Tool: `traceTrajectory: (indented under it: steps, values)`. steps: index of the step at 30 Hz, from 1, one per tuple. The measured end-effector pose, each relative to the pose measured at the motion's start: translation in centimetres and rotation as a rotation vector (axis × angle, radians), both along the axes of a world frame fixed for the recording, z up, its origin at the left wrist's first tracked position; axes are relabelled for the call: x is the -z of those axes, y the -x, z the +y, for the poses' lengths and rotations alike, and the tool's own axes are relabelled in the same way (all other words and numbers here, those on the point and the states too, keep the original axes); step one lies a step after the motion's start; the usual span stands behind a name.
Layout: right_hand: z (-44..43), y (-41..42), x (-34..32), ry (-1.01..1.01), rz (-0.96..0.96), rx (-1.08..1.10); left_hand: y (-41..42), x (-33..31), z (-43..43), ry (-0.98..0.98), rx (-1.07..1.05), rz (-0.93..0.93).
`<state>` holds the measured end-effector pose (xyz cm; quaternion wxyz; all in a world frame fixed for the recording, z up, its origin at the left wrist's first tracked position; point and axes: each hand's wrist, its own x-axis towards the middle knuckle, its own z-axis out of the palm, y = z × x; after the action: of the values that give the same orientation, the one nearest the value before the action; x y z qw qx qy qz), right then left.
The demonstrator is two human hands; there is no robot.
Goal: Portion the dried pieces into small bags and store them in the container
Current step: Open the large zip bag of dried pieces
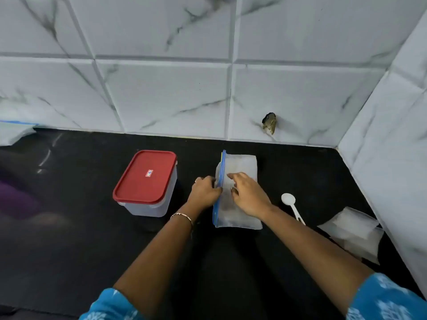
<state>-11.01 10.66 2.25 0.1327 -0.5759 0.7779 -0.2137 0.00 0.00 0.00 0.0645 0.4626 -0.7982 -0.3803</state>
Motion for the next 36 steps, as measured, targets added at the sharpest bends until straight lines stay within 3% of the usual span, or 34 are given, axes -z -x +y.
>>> traceTrajectory:
  steps: [7,13,20,24,36]
  values:
    - [-1.6,-0.3,1.6,-0.088,-0.108,0.098,0.4,0.3,0.7,-0.075,-0.14,0.102]
    - [-2.8,0.2,2.5,-0.006,-0.458,0.272,0.6,0.5,0.4,-0.359,-0.196,0.292]
    - [-3.1,1.4,2.0,0.193,-0.768,0.429,1.2,-1.2,1.0,-0.533,-0.184,0.484]
    - [-2.6,2.1,0.4,0.27,-0.96,0.462,2.0,-2.3,0.6,-0.552,-0.144,0.53]
    - [-1.7,4.4,-5.3,0.351,-1.269,0.467,3.8,-7.7,1.1,-0.483,-0.063,0.642]
